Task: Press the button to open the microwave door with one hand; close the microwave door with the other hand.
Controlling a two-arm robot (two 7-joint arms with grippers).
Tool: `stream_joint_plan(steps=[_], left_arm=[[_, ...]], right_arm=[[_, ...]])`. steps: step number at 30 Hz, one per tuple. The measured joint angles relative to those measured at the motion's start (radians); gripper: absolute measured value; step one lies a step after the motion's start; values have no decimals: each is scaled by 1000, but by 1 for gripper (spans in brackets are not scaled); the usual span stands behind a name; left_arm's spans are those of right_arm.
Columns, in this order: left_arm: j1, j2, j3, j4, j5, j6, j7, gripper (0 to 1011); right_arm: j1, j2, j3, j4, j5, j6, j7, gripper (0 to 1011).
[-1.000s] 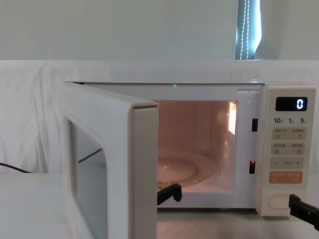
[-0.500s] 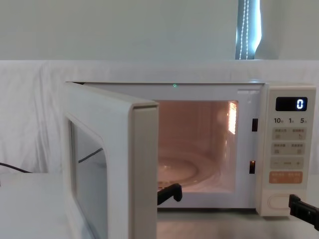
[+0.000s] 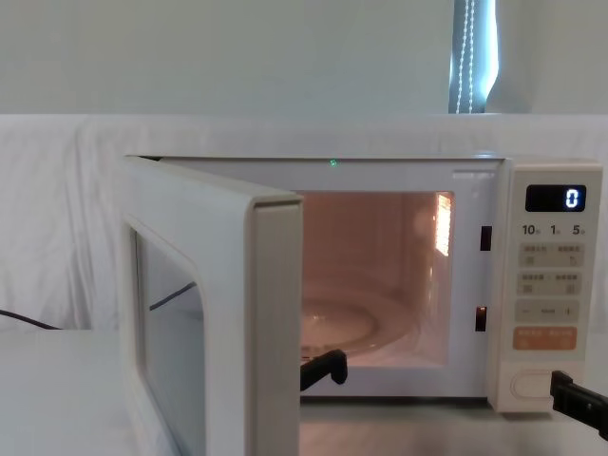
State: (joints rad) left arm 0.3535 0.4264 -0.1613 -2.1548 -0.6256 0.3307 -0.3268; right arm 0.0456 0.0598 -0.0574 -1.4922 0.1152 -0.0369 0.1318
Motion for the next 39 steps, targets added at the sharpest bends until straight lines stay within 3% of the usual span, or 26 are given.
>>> stream_joint_plan(steps=[5,9,20,39], left_arm=[[-13,36,-13,-3,-47,24,-29,0],[-34,59,2,11,-66,29,-52,0],[-180,110,121,88,-84,43,-83,0],[-370,102,291,206,-92,43,-59,0]], right_arm=[[0,0,0,0,0,0,0,1002],[0,0,0,0,0,0,0,1002],[0,0,0,0,0,0,0,1002],[0,0,0,0,0,0,0,1002]])
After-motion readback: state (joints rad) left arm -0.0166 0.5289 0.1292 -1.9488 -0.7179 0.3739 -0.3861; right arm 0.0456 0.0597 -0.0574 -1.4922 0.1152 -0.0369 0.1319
